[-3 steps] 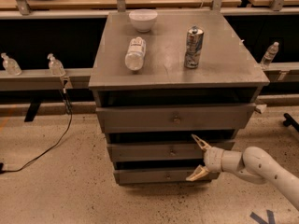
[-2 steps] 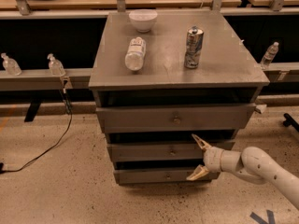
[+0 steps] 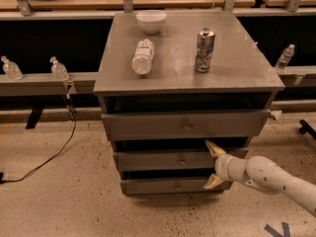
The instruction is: Open middle drawer
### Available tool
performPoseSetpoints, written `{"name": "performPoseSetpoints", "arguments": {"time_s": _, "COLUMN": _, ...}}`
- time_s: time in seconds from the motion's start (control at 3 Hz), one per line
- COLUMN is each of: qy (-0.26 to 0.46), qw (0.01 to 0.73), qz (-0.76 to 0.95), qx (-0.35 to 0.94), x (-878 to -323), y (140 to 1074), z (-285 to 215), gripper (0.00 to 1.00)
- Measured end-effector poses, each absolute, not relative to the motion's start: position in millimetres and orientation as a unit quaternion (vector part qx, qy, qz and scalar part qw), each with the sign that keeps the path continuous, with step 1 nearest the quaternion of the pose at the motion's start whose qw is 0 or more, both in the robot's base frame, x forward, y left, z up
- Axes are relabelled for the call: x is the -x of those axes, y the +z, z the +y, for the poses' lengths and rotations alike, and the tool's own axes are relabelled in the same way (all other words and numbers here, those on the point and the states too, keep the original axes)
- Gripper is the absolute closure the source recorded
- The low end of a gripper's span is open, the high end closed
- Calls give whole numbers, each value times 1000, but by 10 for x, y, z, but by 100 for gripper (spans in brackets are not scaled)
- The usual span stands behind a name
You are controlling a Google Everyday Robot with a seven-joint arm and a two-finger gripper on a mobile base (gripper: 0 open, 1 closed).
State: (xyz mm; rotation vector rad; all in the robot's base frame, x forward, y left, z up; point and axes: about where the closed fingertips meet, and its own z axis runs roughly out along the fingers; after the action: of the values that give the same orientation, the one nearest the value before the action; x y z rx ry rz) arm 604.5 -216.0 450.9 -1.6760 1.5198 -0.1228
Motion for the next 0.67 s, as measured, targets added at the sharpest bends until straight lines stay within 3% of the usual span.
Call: {"name": "performPoseSetpoints", "arguments": {"time_s": 0.67, "qy": -160, "qw": 368, "qz": 601, "qx": 692, "x": -6378, "y": 4461, "z": -2544, "gripper": 0}}
